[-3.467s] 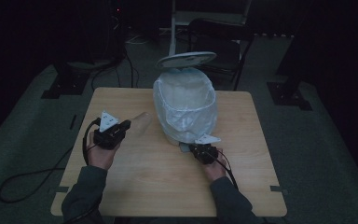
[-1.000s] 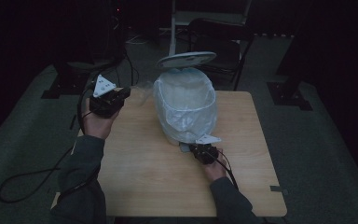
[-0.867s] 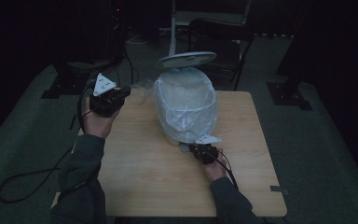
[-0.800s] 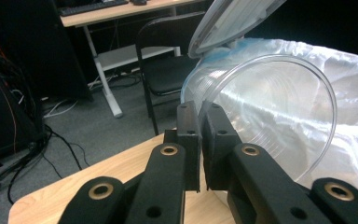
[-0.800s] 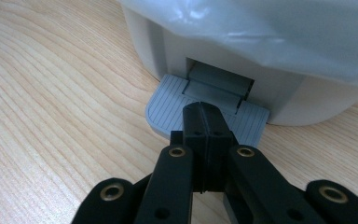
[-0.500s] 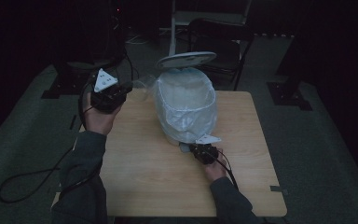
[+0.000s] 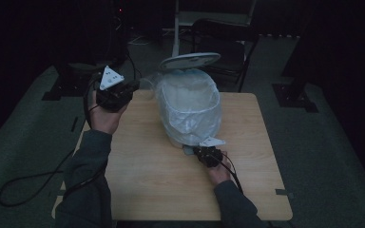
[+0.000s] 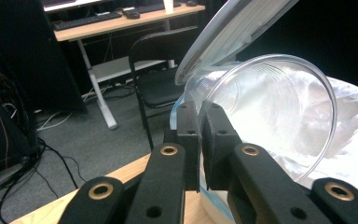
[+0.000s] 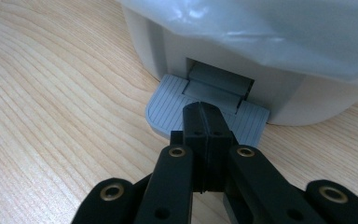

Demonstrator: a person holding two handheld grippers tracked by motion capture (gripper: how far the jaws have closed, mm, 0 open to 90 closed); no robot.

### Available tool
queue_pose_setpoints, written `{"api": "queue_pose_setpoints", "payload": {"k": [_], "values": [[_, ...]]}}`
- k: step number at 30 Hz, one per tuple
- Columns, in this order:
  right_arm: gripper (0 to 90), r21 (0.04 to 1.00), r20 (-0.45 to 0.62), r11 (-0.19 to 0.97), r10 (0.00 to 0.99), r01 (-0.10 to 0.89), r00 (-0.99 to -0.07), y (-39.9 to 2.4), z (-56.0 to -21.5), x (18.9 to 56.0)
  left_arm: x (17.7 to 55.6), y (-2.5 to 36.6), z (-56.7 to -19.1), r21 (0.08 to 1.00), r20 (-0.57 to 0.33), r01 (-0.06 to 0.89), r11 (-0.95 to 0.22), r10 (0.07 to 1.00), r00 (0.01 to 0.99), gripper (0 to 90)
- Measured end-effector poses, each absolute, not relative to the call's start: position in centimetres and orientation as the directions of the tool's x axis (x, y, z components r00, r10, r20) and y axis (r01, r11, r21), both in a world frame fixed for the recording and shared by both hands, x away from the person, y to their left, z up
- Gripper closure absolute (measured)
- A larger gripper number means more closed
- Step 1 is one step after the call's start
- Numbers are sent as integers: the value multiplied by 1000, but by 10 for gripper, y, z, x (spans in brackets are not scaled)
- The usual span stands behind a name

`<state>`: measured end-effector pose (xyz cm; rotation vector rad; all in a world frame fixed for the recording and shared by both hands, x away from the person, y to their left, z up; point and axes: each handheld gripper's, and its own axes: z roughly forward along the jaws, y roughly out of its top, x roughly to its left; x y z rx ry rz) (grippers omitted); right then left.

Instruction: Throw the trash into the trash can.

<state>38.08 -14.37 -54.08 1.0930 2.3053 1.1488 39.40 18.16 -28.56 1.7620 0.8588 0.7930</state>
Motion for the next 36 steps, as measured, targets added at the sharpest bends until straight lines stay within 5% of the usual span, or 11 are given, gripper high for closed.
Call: {"api": "queue_pose_setpoints", "payload": {"k": [36], "values": [[900,788,33,377,763,486,-645,-144,-541,381,409,149,-283,942,108,197,-270,804,585,873]]}}
